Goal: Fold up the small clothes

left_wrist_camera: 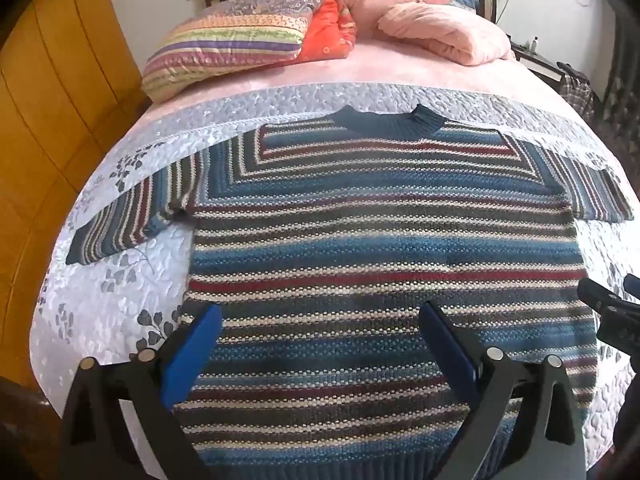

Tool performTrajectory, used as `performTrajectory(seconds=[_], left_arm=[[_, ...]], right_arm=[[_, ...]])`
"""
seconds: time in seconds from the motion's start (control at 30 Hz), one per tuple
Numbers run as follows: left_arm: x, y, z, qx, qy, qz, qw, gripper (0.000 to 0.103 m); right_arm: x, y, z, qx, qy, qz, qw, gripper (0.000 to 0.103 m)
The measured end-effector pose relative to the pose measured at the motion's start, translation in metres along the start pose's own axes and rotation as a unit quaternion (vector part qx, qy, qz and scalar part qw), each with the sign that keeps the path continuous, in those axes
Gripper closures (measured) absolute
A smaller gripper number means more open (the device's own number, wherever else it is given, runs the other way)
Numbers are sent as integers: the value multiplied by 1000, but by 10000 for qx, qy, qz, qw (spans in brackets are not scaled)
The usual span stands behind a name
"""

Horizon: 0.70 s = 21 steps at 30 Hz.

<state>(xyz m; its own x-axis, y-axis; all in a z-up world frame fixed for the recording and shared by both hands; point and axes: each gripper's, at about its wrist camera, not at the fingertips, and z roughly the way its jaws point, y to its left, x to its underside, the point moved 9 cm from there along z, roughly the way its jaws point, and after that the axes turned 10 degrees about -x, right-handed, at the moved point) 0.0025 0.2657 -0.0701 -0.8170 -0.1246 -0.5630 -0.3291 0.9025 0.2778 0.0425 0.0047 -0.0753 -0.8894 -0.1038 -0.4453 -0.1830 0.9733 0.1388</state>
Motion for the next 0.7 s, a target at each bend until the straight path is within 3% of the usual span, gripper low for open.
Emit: performTrajectory(seconds=[0.7], left_arm=[[0, 1, 1, -6, 32, -11, 10000, 4]], right_arm=[[1, -2, 3, -91, 7, 28, 10000, 3]])
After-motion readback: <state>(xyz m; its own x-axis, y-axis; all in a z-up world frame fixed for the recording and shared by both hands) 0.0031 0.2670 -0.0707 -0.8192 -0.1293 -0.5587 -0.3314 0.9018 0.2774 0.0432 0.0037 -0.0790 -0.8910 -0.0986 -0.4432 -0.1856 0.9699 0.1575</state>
